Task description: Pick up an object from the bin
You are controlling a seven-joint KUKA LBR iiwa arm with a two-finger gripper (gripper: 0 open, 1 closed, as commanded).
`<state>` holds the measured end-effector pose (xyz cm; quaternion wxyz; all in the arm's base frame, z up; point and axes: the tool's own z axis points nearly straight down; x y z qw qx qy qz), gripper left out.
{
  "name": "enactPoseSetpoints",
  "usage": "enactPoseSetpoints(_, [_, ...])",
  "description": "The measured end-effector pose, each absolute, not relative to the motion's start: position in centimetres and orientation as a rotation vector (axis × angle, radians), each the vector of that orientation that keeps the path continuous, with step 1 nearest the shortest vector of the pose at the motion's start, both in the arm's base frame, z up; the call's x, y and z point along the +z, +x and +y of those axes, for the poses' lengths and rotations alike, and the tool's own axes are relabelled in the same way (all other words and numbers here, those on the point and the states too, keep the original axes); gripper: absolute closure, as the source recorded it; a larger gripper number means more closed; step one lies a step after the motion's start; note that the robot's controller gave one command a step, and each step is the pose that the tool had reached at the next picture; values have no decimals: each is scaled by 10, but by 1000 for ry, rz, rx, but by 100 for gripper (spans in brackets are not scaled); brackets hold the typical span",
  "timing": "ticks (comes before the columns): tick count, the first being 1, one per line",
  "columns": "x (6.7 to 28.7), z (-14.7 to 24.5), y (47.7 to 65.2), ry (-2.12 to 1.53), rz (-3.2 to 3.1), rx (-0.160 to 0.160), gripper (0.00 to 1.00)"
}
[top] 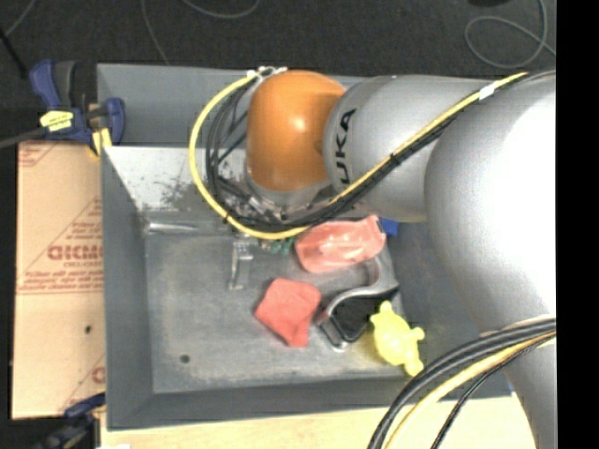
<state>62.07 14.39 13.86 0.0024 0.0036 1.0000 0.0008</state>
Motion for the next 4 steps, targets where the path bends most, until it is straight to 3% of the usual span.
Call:
enactPoseSetpoints(1, [127,139,617,131,3133,5,0])
enactPoseSetpoints(2, [110,108,613,-11,3132,7,0])
enactPoseSetpoints(4, [110,40,599,104,3128,6,0])
